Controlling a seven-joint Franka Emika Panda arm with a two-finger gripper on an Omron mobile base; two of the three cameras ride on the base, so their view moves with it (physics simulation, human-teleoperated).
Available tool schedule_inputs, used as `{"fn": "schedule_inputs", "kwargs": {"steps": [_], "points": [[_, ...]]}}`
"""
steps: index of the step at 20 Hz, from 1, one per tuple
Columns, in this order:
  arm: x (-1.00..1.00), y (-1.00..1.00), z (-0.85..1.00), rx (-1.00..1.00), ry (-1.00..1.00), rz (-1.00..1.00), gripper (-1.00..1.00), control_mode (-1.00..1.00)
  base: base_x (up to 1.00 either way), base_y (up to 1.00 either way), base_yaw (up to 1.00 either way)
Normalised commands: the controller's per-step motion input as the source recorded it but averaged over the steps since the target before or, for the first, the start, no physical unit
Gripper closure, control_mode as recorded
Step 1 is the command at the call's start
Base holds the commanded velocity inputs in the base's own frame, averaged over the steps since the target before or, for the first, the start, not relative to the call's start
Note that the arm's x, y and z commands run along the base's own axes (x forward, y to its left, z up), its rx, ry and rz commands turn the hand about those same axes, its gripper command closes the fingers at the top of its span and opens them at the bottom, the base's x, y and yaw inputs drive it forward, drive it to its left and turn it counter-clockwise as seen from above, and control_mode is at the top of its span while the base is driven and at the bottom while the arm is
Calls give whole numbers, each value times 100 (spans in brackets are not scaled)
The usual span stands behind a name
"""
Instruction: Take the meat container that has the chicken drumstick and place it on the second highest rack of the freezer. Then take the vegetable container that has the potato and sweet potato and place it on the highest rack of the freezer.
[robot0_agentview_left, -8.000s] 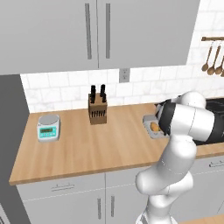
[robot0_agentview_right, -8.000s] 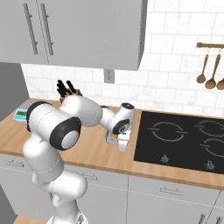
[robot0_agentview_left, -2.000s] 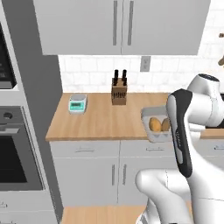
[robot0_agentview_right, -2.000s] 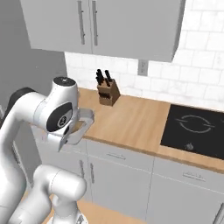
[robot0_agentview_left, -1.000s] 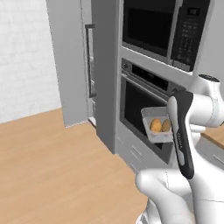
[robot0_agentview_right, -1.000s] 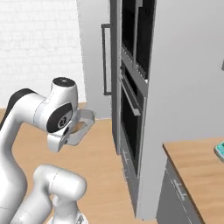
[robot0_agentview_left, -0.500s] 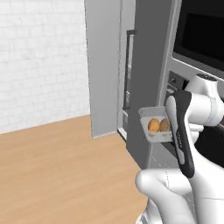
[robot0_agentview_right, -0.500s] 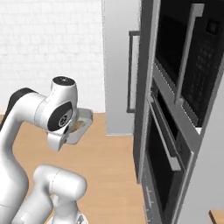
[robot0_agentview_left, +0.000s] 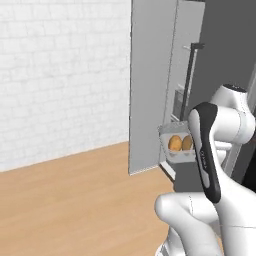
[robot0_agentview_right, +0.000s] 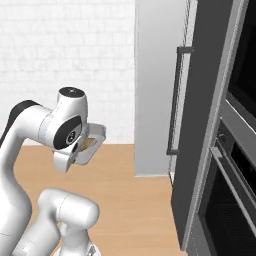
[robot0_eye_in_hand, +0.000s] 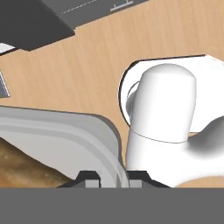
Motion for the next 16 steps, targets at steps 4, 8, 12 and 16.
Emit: {"fn": "schedule_inputs", "kwargs": {"steps": [4, 8, 12, 16], "points": [[0, 0, 0, 0, 0, 0, 100, 100, 100, 83, -12], [0, 0, 0, 0, 0, 0, 100, 100, 81, 75, -32], [0, 0, 0, 0, 0, 0, 100, 100, 55, 51, -55], [0, 0, 0, 0, 0, 0, 100, 100, 43, 32, -63]]}}
